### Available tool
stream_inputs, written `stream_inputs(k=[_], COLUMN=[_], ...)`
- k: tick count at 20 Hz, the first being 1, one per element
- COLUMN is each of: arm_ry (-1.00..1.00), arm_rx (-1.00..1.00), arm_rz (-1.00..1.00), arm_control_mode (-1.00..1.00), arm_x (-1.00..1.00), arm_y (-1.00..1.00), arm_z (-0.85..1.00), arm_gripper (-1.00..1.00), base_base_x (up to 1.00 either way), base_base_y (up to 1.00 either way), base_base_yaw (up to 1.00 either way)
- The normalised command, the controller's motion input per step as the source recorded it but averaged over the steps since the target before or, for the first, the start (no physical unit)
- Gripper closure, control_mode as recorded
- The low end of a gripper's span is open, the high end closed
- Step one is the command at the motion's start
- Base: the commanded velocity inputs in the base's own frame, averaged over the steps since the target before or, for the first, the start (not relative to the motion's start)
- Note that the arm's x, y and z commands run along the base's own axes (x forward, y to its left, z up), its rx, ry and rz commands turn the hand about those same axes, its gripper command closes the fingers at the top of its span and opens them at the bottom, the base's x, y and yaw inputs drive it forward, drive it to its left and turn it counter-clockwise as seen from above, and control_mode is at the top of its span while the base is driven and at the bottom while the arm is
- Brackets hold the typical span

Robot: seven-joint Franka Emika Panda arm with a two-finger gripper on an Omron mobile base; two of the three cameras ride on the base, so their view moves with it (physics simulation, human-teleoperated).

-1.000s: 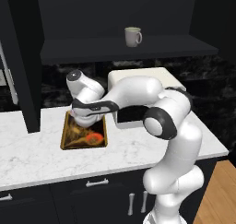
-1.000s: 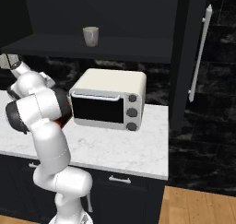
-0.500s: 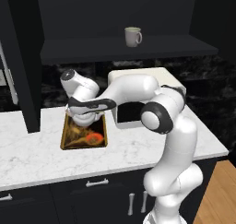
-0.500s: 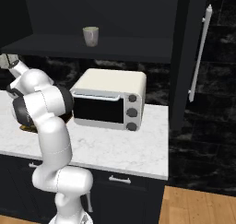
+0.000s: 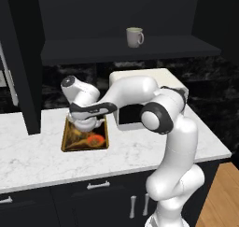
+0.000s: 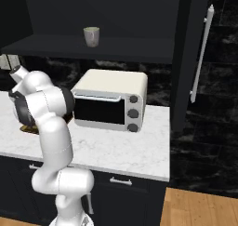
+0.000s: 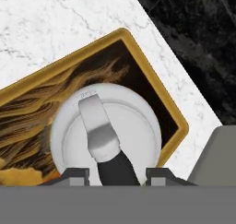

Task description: Pick the kettle from the counter and place it on the tray. Then pick the mug from the cabinet and place it on the tray. Then close the cabinet doors.

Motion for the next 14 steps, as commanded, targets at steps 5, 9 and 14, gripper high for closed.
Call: stream_inputs(k=[5, 9, 14], arm_ry=[-0.01, -0.20, -0.30], arm_rx=[0.00, 0.00, 0.02], arm_rz=[0.00, 0.00, -0.05], arm_control_mode=[-1.00, -1.00, -1.00], arm_x=[0.00, -0.08, -0.19], arm_y=[-0.03, -0.04, -0.32], arm_z=[-0.27, 0.00, 0.27], arm_gripper=[-1.00, -1.00, -1.00], base_base_x=[0.00, 0.00, 0.00], base_base_y=[0.00, 0.00, 0.00], base_base_yaw=[0.00, 0.00, 0.00])
